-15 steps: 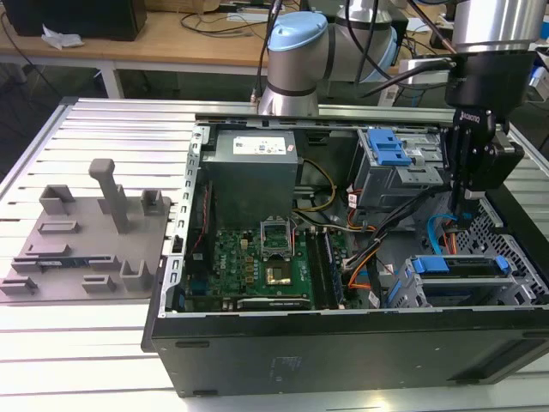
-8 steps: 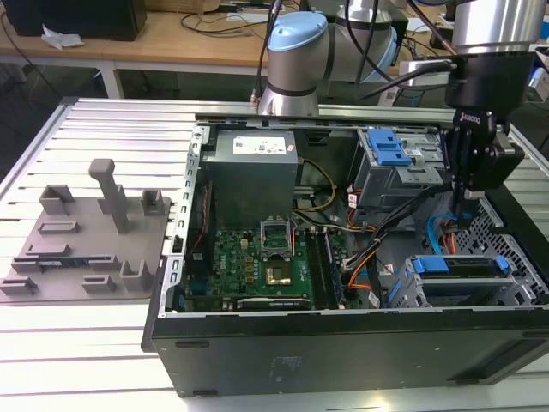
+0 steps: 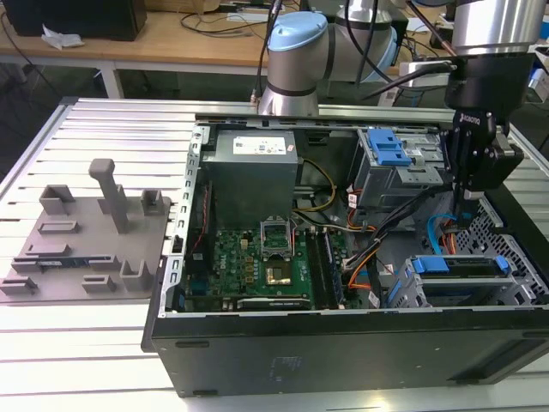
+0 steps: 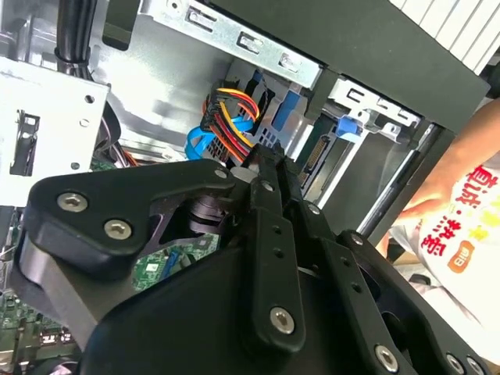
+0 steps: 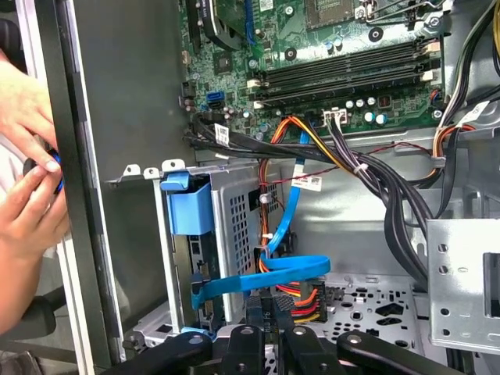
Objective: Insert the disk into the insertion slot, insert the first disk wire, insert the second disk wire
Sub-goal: 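Insert the first disk wire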
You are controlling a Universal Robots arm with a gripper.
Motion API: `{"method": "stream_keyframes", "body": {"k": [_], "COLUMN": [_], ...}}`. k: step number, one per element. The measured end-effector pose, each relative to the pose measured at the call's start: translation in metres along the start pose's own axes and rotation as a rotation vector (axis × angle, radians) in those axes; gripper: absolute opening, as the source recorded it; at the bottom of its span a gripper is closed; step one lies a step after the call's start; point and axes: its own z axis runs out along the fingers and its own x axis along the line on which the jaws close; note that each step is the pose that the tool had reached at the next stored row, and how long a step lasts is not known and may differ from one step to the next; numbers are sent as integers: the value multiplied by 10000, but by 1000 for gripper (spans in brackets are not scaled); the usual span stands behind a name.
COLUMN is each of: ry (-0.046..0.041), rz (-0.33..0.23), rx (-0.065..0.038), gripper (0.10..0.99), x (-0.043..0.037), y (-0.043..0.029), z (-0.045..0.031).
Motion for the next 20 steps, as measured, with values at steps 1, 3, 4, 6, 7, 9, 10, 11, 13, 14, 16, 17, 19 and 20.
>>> {"method": "stream_keyframes", "body": {"k": [1, 3, 4, 6, 7, 9, 10, 11, 13, 14, 16, 17, 19, 20], "ry": [-23, -67, -114, -220, -397, -898, -1105, -1288, -1510, -1595, -1748, -1859, -2043, -2122], "rz": [-7, -24, -46, -57, -53, -46, -46, -36, -26, -22, -15, -11, -4, -1], "rx": [-21, -71, -132, -187, -231, -349, -402, -432, -467, -480, -504, -525, -559, -576], "gripper": [165, 165, 165, 165, 165, 165, 165, 165, 165, 165, 165, 165, 165, 165], "x": [10, 29, 52, 74, 88, 144, 177, 205, 247, 262, 289, 313, 352, 367], "y": [-9, -23, -38, -50, -53, -62, -70, -75, -86, -90, -98, -106, -119, -123], "z": [0, -11, -33, -46, -46, -47, -50, -51, -44, -41, -35, -30, -24, -20]}}
